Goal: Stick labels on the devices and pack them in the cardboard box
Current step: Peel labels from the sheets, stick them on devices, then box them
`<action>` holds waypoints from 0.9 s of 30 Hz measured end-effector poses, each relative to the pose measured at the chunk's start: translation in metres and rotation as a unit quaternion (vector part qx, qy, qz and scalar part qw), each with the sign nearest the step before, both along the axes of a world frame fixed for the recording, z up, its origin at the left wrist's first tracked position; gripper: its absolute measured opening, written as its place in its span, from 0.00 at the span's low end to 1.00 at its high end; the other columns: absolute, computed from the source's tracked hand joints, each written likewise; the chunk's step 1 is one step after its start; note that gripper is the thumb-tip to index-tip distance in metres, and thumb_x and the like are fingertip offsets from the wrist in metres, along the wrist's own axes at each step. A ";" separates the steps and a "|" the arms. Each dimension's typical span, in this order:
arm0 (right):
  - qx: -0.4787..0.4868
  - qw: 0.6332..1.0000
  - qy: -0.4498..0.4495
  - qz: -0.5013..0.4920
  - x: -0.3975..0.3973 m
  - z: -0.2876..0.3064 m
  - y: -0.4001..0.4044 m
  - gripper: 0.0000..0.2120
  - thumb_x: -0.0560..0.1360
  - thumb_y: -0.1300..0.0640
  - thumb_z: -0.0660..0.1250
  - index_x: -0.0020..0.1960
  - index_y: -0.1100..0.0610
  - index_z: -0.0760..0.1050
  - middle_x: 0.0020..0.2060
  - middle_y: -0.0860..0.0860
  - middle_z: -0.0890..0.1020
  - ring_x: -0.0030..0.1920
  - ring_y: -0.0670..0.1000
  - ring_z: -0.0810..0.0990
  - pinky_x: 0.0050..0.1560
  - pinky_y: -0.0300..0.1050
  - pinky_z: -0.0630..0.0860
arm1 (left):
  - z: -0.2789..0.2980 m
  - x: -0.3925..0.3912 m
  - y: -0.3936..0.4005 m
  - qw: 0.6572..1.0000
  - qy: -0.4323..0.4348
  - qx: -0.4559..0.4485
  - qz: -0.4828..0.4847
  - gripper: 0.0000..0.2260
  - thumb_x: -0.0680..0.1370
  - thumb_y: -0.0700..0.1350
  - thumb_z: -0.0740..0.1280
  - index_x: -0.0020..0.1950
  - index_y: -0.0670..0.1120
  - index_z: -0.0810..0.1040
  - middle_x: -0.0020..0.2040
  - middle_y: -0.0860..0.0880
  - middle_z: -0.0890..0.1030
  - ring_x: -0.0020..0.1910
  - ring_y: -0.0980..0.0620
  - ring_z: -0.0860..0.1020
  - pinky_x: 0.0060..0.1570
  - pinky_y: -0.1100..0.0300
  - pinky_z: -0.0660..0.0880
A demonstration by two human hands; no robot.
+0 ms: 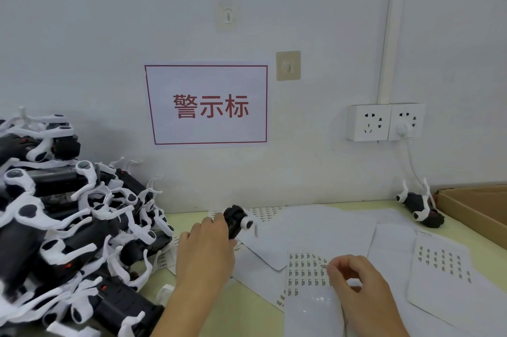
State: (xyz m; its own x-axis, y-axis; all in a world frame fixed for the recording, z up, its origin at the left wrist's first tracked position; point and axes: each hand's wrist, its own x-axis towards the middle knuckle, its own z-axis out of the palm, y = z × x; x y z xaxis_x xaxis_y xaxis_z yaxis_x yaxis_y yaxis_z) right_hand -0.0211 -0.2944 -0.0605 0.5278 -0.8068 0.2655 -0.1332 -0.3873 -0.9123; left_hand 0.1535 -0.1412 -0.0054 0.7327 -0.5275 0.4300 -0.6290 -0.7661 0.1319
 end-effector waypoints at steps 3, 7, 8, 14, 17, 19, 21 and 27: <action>0.008 1.000 -0.006 0.002 0.000 -0.001 -0.001 0.08 0.75 0.66 0.71 0.40 0.56 0.79 0.42 0.52 0.81 0.44 0.49 0.80 0.39 0.36 0.71 | 0.006 -0.004 -0.005 0.964 0.163 -0.191 -0.085 0.09 0.81 0.53 0.64 0.45 0.49 0.71 0.40 0.52 0.77 0.35 0.54 0.74 0.34 0.60 0.69; 0.034 0.999 -0.014 0.000 -0.001 -0.001 -0.003 0.07 0.76 0.65 0.70 0.40 0.56 0.80 0.42 0.53 0.82 0.45 0.49 0.80 0.40 0.38 0.71 | 0.001 -0.019 -0.016 0.800 0.439 -0.382 -0.145 0.10 0.79 0.48 0.68 0.57 0.61 0.73 0.44 0.45 0.82 0.35 0.54 0.80 0.36 0.59 0.75; 0.041 0.999 -0.017 -0.002 -0.001 -0.001 -0.004 0.07 0.76 0.65 0.69 0.40 0.57 0.80 0.42 0.53 0.82 0.45 0.50 0.80 0.41 0.40 0.71 | -0.005 -0.023 -0.019 0.742 0.504 -0.413 -0.158 0.14 0.79 0.46 0.69 0.59 0.62 0.73 0.46 0.41 0.83 0.38 0.50 0.81 0.39 0.55 0.76; 0.063 0.998 -0.023 -0.019 -0.001 0.000 -0.007 0.07 0.77 0.64 0.69 0.41 0.57 0.80 0.40 0.53 0.82 0.45 0.51 0.79 0.48 0.52 0.77 | -0.036 -0.047 -0.037 0.505 0.656 -0.514 -0.225 0.27 0.65 0.33 0.74 0.59 0.54 0.78 0.43 0.41 0.81 0.40 0.43 0.78 0.41 0.51 0.76; 0.067 0.997 -0.022 -0.018 -0.001 -0.001 -0.008 0.07 0.77 0.63 0.69 0.40 0.57 0.80 0.40 0.52 0.83 0.44 0.50 0.79 0.49 0.52 0.77 | -0.041 -0.049 -0.035 0.506 0.644 -0.524 -0.232 0.26 0.65 0.37 0.77 0.59 0.57 0.79 0.41 0.41 0.78 0.35 0.45 0.77 0.37 0.53 0.76; 0.067 0.997 -0.023 -0.016 -0.001 -0.002 -0.008 0.08 0.77 0.63 0.69 0.40 0.56 0.80 0.39 0.51 0.83 0.44 0.50 0.80 0.49 0.50 0.77 | -0.042 -0.048 -0.033 0.526 0.642 -0.516 -0.213 0.26 0.64 0.41 0.78 0.58 0.59 0.77 0.43 0.37 0.79 0.36 0.44 0.78 0.37 0.52 0.77; 0.068 0.997 -0.024 -0.017 -0.001 -0.002 -0.008 0.08 0.77 0.62 0.69 0.40 0.56 0.80 0.39 0.50 0.83 0.44 0.49 0.80 0.48 0.48 0.77 | -0.044 -0.048 -0.031 0.526 0.647 -0.506 -0.218 0.25 0.64 0.43 0.78 0.57 0.57 0.76 0.49 0.32 0.81 0.39 0.42 0.80 0.38 0.52 0.79; 0.070 0.997 -0.025 -0.022 -0.002 -0.001 -0.007 0.08 0.77 0.62 0.69 0.40 0.56 0.81 0.37 0.50 0.83 0.42 0.50 0.80 0.50 0.51 0.78 | -0.046 -0.042 -0.033 0.513 0.651 -0.490 -0.272 0.21 0.67 0.44 0.75 0.59 0.55 0.81 0.53 0.31 0.83 0.44 0.41 0.83 0.40 0.53 0.79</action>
State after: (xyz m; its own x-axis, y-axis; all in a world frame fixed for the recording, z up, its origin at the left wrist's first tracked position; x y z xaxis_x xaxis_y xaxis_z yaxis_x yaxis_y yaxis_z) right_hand -0.0229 -0.3017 -0.0618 0.4803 -0.8598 0.1733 -0.1010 -0.2504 -0.9628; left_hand 0.1114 -0.1741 -0.0514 0.5940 -0.8042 0.0181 0.3940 0.3105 0.8651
